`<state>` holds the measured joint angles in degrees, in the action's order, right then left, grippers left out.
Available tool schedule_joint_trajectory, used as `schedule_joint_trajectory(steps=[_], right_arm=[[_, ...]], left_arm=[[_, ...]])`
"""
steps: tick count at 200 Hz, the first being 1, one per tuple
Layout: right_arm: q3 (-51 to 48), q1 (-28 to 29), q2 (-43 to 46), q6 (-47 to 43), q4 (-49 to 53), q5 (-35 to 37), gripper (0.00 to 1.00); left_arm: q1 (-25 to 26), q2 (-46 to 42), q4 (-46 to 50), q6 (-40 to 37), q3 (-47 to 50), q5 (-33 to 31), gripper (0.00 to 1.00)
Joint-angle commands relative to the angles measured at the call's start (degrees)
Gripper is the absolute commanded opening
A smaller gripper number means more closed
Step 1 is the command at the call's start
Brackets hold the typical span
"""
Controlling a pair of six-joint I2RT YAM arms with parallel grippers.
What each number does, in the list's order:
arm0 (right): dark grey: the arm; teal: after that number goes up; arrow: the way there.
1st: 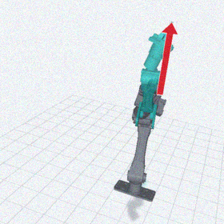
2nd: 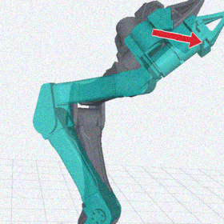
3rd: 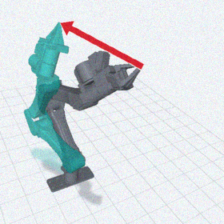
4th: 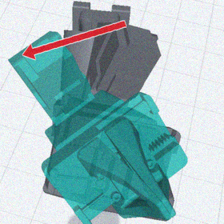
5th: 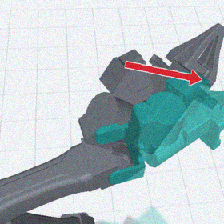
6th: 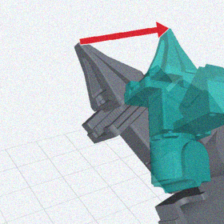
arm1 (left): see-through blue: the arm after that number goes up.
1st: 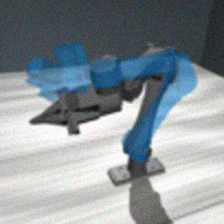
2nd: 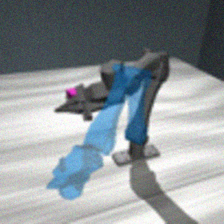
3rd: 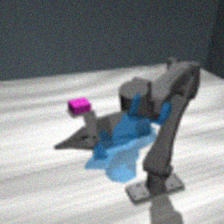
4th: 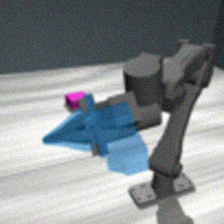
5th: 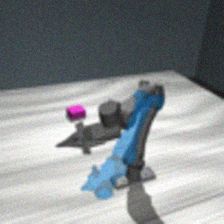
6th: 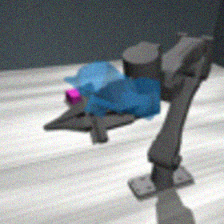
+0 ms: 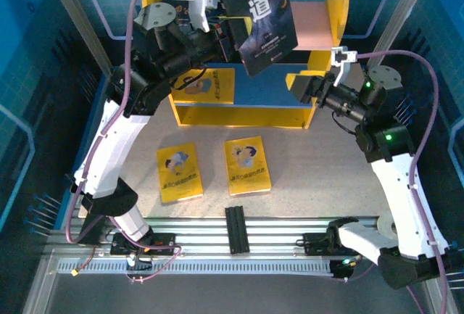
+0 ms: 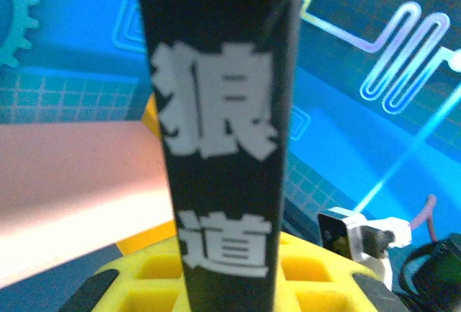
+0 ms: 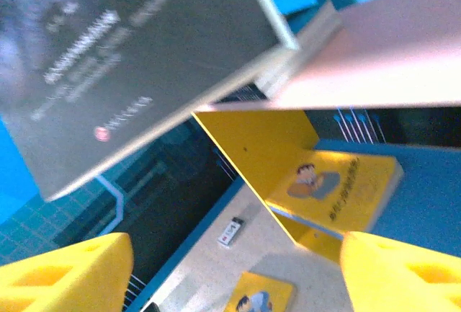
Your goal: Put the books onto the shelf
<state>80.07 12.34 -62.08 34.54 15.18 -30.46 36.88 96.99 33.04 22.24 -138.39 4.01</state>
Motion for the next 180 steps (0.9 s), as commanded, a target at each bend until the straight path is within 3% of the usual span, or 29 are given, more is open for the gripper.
schedule_joint_trajectory(steps=[1, 59, 118, 143, 180], right_arm=[[3.77, 2.32, -3.05, 4.37, -9.47, 1.01, 0.82], [11.16, 5.27, -11.45, 10.53, -17.16, 0.88, 0.92], [14.75, 8.66, -19.12, 15.95, -24.45, 0.97, 0.89], [18.02, 10.47, -22.66, 16.88, -25.38, 0.88, 0.83], [19.14, 11.57, -26.38, 21.21, -32.9, 1.69, 0.65]], left_arm=[[-0.75, 0.6, -10.69, 0.84, -0.32, -4.3, 0.0], [-1.5, 0.81, -16.1, 1.78, -0.89, -5.23, 0.0], [-1.65, -1.04, -21.92, 1.19, 4.43, -6.27, 0.0], [-1.98, -2.48, -25.15, 1.03, 7.93, -6.17, 0.0], [-2.36, -4.63, -27.55, -0.67, 11.41, -8.32, 0.0]])
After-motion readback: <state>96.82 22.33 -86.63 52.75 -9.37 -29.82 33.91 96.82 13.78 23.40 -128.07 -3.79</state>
